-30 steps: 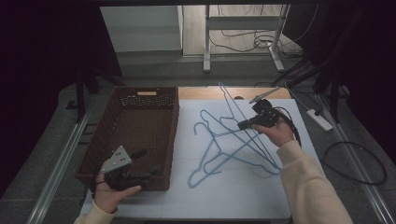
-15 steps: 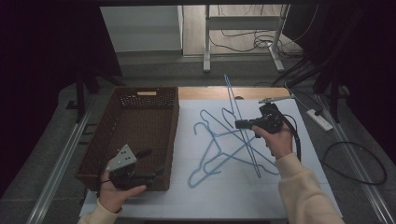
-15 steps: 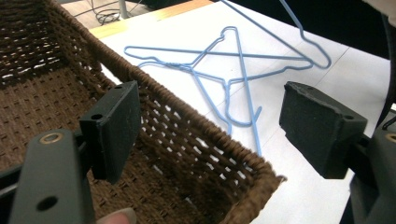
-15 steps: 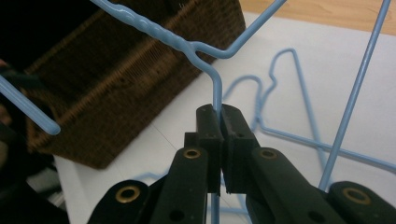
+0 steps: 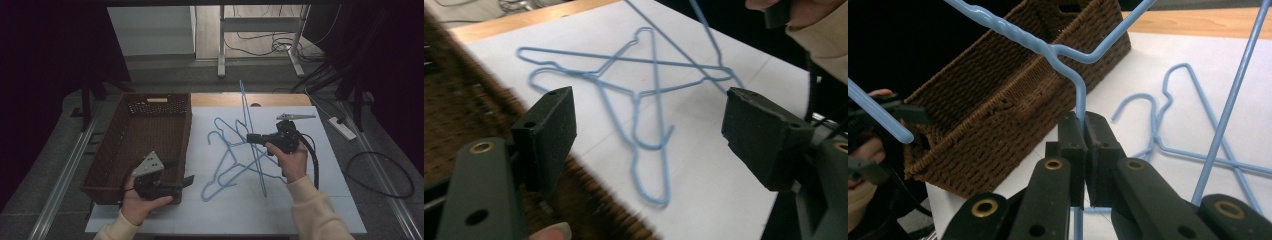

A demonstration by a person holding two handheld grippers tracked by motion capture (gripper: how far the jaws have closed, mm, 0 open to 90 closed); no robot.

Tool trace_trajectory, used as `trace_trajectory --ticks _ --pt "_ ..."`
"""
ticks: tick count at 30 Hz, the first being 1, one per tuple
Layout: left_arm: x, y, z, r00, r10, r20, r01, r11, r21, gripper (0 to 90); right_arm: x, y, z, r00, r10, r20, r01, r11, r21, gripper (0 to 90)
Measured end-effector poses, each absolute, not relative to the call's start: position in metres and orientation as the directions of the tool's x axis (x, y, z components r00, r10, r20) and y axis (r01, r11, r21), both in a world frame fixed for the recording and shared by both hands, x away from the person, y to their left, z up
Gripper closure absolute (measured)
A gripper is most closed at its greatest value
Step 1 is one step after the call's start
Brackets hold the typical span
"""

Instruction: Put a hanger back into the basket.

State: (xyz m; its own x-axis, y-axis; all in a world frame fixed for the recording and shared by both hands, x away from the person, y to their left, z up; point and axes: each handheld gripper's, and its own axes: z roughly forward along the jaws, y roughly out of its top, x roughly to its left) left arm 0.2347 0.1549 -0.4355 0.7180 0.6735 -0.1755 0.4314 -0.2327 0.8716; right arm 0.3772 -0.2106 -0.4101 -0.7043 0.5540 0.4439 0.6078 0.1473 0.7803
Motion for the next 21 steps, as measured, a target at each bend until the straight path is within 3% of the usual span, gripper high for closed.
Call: trace_trajectory --ticks 21 --pt "0.266 0.067 -0.438 0.747 0.622 -0.235 0.48 -0.261 0.837 25.1 0.348 -0.186 -0.41 -0.704 0.54 0.461 0.571 0.044 0.82 87.8"
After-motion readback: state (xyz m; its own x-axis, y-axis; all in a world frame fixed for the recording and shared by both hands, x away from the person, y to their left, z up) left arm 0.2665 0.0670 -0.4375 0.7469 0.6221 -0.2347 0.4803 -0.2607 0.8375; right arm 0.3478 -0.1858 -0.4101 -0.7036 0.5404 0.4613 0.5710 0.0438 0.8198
